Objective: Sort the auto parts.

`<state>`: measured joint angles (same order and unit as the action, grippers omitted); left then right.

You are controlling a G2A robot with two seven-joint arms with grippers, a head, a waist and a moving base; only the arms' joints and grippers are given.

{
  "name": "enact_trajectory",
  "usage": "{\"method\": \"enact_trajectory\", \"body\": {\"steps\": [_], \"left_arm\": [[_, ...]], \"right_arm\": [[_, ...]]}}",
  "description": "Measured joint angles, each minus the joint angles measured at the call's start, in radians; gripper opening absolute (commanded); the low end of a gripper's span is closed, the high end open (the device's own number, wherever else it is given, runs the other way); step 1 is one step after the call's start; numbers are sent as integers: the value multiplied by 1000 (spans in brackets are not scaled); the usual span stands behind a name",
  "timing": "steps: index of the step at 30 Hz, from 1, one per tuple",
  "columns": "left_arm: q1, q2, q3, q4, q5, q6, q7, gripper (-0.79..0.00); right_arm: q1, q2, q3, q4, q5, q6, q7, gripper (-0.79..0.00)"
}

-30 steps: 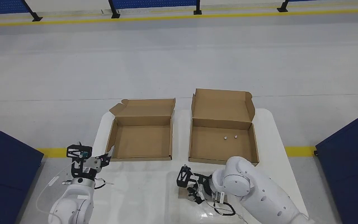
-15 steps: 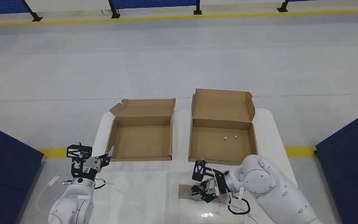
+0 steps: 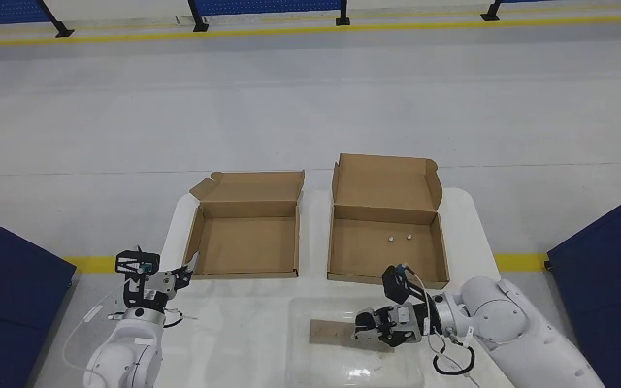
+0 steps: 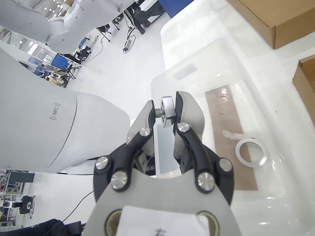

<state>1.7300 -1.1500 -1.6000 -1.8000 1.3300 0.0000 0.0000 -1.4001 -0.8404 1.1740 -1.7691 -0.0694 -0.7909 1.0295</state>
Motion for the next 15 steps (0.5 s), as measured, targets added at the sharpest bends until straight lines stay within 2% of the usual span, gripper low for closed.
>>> {"method": "enact_trajectory", "body": {"steps": [8, 11, 15], "left_arm": [[0, 0, 0, 0, 0, 0, 0, 0], [0, 0, 0, 0, 0, 0, 0, 0], [0, 0, 0, 0, 0, 0, 0, 0]], "right_arm": [[-1, 0, -1, -2, 2, 1, -3, -785], [-10, 3, 3, -3, 63, -17, -23, -785], [-32, 33, 38, -14, 209, -35, -35, -785]]}}
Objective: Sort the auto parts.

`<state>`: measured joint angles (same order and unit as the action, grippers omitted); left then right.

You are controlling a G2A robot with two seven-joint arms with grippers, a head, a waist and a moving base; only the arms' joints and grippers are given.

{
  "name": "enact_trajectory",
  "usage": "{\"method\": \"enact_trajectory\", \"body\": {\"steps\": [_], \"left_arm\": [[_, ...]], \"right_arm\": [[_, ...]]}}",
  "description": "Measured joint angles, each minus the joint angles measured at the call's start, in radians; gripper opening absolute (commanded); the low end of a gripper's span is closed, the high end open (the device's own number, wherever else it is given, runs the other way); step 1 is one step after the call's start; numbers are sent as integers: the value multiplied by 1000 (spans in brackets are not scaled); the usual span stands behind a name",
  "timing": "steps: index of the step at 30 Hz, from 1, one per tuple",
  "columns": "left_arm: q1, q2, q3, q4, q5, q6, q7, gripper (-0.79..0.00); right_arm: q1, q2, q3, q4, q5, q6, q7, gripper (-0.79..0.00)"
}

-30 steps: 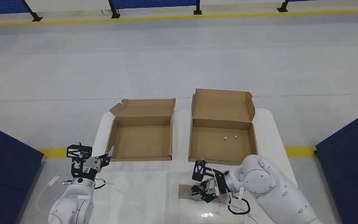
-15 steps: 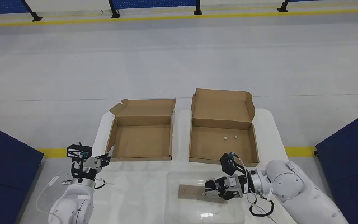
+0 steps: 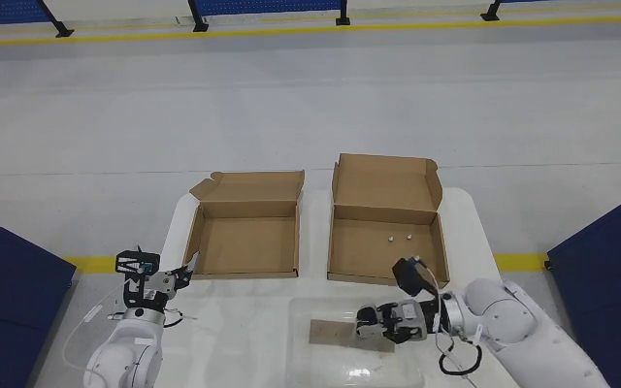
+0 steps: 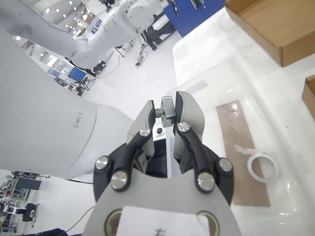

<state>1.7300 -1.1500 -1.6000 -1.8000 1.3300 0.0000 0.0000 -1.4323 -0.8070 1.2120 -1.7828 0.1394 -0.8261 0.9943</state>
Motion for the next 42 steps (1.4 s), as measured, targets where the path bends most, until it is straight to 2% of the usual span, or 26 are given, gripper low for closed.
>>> {"method": "enact_trajectory", "body": {"steps": [9, 15, 18, 27, 32, 38, 42], "left_arm": [[0, 0, 0, 0, 0, 0, 0, 0], [0, 0, 0, 0, 0, 0, 0, 0], [0, 0, 0, 0, 0, 0, 0, 0], [0, 0, 0, 0, 0, 0, 0, 0], [0, 0, 0, 0, 0, 0, 0, 0], [0, 0, 0, 0, 0, 0, 0, 0], [0, 0, 0, 0, 0, 0, 0, 0]], "right_arm": [[-52, 119, 13, -108, 318, -54, -53, -785], [-19, 190, -35, -157, 463, -63, -63, -785], [11, 210, -56, -156, 488, -56, -56, -785], [12, 210, -56, -156, 488, -56, -56, -785], [41, 205, -25, -168, 505, -20, -83, -785], [120, 201, 8, -135, 655, 23, 18, -785], [195, 187, -12, -119, 815, 101, 101, -785]]}}
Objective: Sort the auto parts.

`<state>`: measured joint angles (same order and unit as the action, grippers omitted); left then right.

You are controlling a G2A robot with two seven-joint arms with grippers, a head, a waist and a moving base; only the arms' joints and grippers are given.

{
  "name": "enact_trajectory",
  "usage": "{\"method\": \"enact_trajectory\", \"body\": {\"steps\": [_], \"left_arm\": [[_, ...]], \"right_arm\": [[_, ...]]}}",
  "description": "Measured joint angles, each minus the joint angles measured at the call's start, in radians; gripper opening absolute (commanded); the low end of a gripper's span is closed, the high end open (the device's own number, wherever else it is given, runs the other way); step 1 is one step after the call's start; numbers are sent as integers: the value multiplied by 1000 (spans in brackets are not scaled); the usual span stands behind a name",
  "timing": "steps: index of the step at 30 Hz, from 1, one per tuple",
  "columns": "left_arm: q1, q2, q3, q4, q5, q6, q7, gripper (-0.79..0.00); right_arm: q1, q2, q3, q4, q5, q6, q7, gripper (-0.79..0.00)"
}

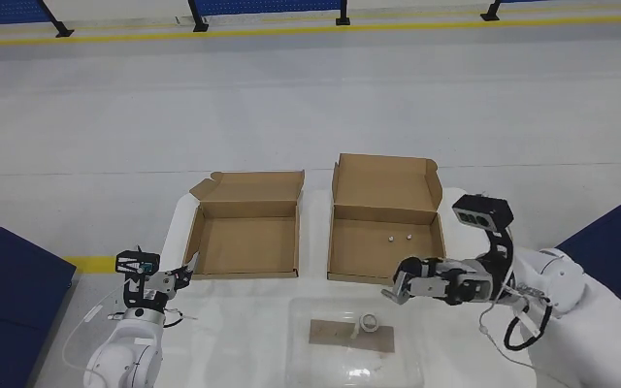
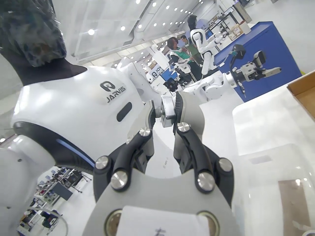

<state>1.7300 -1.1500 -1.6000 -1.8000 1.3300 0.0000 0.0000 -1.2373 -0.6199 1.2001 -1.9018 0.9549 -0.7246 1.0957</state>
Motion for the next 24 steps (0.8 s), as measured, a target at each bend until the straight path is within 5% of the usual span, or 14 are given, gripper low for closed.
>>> {"method": "enact_trajectory", "body": {"steps": [10, 24], "left_arm": [[0, 0, 0, 0, 0, 0, 0, 0], [0, 0, 0, 0, 0, 0, 0, 0]], "right_arm": [[136, -72, -34, 76, 321, 198, 198, -785], [141, -95, -35, 66, 349, 249, 206, -785]]}}
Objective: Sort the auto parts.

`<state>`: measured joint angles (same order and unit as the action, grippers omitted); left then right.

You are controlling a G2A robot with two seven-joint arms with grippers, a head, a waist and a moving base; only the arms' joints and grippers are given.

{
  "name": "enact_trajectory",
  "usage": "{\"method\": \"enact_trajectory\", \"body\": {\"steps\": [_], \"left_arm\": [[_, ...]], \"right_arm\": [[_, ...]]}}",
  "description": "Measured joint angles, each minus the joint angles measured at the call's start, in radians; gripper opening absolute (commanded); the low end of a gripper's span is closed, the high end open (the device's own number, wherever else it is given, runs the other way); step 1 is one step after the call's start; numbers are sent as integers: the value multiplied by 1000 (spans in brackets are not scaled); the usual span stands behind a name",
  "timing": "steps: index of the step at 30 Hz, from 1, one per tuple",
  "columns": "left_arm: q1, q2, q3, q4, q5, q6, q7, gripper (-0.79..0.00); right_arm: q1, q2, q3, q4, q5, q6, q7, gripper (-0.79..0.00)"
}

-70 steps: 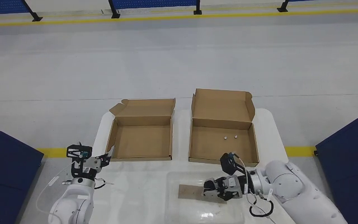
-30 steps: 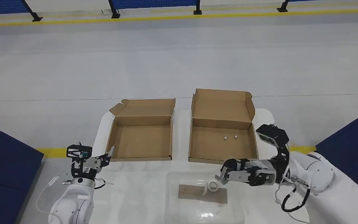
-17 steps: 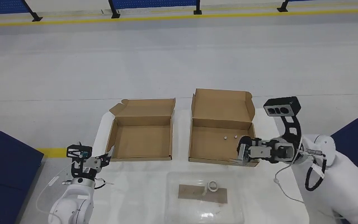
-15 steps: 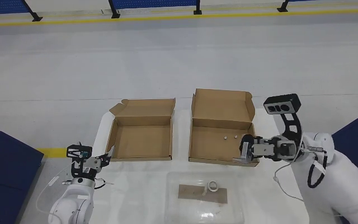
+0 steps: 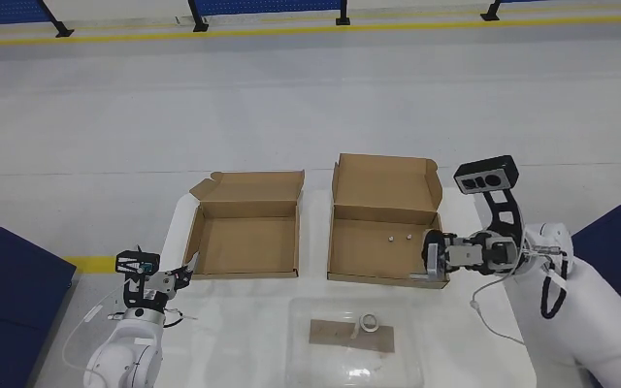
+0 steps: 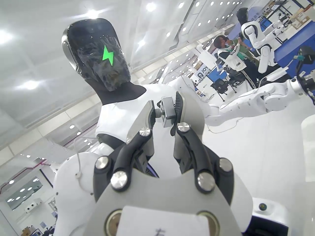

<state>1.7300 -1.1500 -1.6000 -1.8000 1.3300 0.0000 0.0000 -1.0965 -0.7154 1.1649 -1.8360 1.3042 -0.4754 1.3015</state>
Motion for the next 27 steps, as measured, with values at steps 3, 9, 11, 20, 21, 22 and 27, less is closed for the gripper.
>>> {"method": "enact_trajectory", "body": {"steps": [3, 9, 11, 20, 21, 22, 27], "left_arm": [[0, 0, 0, 0, 0, 0, 0, 0], [0, 0, 0, 0, 0, 0, 0, 0], [0, 0, 0, 0, 0, 0, 0, 0], [0, 0, 0, 0, 0, 0, 0, 0], [0, 0, 0, 0, 0, 0, 0, 0], [0, 0, 0, 0, 0, 0, 0, 0], [0, 0, 0, 0, 0, 0, 0, 0]], "right_arm": [[-4, -10, -5, -31, 27, 30, -6, -785], [9, -41, -53, -40, 103, 66, 11, -785], [17, -51, -68, -37, 114, 72, 15, -785], [48, -84, -103, -30, 152, 101, 31, -785], [47, -83, -102, -30, 152, 101, 31, -785], [47, -83, -102, -30, 152, 101, 31, -785], [40, -87, -101, -49, 157, 114, 11, -785]]}}
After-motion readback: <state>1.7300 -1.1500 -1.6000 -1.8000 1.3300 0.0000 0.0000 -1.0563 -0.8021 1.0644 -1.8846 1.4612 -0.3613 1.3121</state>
